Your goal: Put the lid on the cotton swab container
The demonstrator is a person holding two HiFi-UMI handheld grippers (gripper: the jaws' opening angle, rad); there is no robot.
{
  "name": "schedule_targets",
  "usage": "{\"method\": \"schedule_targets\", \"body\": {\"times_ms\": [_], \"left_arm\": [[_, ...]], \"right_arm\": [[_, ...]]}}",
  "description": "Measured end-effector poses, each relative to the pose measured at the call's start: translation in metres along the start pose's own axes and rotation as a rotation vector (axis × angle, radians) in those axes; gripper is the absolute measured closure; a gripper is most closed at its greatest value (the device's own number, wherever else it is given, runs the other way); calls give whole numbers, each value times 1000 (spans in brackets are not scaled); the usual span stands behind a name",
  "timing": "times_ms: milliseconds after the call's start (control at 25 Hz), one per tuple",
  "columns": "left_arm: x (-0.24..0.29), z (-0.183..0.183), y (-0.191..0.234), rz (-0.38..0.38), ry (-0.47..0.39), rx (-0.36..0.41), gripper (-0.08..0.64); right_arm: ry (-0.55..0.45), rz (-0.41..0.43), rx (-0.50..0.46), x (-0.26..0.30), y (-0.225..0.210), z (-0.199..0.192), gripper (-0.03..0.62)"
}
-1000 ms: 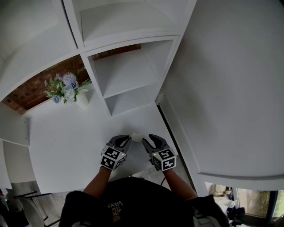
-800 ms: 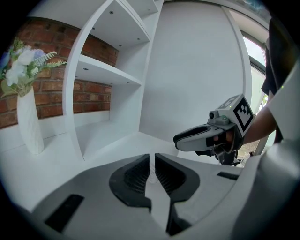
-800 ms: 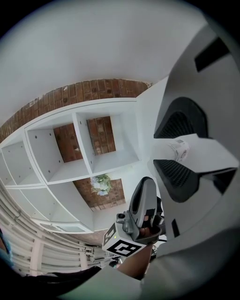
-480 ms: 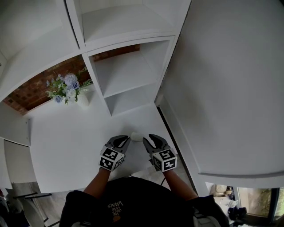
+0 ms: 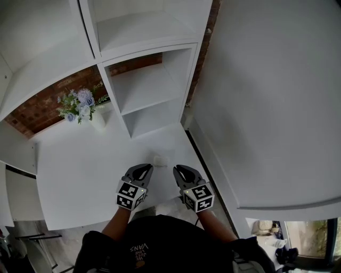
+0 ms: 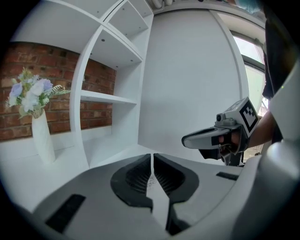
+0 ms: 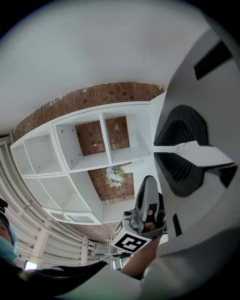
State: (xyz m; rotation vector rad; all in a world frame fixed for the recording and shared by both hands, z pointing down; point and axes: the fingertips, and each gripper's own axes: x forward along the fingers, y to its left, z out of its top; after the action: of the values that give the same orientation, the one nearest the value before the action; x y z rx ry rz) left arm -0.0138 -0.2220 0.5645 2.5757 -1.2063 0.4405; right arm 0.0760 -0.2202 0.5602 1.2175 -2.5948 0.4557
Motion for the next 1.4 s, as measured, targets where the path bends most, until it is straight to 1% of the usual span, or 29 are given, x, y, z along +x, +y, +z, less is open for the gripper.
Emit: {"method": "schedule_targets", "body": {"times_ms": [160, 280, 560, 920, 1200, 1400], "left_arm": [[-17, 0, -14, 18, -14, 1, 545], [-29, -2, -27, 28, -27, -3, 551], [-59, -9, -53, 48, -46, -19, 552], [-91, -16, -79, 81, -73, -31, 552], [-110, -25, -99, 85, -76, -31, 552], [-118, -24, -114, 77, -96, -30, 552]], "right_arm": [[-12, 2, -10, -18, 9, 1, 582], [-18, 14, -10, -34, 16, -3, 592], [-49, 38, -4, -70, 32, -9, 592], [-106, 35, 6, -111, 47, -7, 592], [-122, 31, -7, -140, 59, -10, 592], [-124, 37, -15, -154, 67, -14, 592]]}}
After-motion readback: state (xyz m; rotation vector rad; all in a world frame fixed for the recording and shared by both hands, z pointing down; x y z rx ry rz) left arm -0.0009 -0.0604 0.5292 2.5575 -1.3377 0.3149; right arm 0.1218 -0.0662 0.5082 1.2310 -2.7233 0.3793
